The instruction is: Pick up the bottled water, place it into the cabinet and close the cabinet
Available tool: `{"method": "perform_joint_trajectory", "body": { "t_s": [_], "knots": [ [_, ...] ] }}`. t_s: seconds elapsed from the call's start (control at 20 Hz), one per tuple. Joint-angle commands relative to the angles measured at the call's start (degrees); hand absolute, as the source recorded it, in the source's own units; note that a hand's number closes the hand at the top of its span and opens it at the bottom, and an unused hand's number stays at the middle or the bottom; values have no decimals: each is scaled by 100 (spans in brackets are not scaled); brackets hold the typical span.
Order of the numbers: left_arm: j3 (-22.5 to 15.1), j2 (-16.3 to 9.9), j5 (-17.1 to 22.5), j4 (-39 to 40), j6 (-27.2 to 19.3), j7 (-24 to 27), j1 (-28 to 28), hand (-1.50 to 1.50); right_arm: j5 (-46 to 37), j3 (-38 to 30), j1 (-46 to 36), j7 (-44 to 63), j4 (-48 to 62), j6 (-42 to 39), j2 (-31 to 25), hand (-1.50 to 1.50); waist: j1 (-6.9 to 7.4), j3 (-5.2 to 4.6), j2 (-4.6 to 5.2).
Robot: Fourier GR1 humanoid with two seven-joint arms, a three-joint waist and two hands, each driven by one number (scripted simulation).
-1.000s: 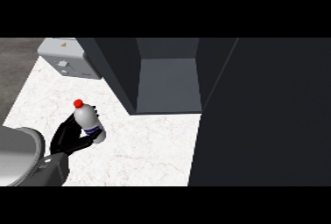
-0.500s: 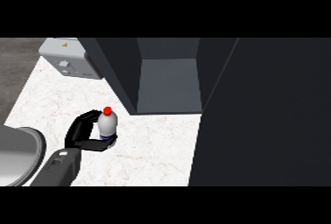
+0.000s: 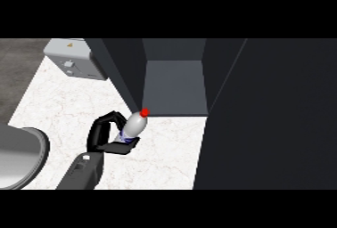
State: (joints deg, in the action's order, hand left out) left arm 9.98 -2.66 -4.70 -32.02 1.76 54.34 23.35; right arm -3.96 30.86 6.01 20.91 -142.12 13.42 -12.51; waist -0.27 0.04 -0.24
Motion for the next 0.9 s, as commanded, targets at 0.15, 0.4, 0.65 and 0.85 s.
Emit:
{"method": "perform_joint_trajectory", "body": {
  "t_s": [0.15,0.4,0.65,0.85],
  "knots": [
    [-1054,259,1046,-1281,-249,-720,-452,150,-656,384,194,156,-417,180,68,-150,16,-4,-15],
    [-2061,264,1920,-2204,-666,-1593,-447,150,-290,293,752,-674,-129,-2,-183,-150,-26,0,-14],
    [-2675,265,2195,-3202,-1810,-2359,-326,150,-256,156,622,-310,-529,-24,-327,-150,-31,-2,-3],
    [-3080,266,2680,-3009,-2200,-2614,293,150,-139,237,715,-478,-554,15,-283,-150,-102,-3,12]
  ]
}}
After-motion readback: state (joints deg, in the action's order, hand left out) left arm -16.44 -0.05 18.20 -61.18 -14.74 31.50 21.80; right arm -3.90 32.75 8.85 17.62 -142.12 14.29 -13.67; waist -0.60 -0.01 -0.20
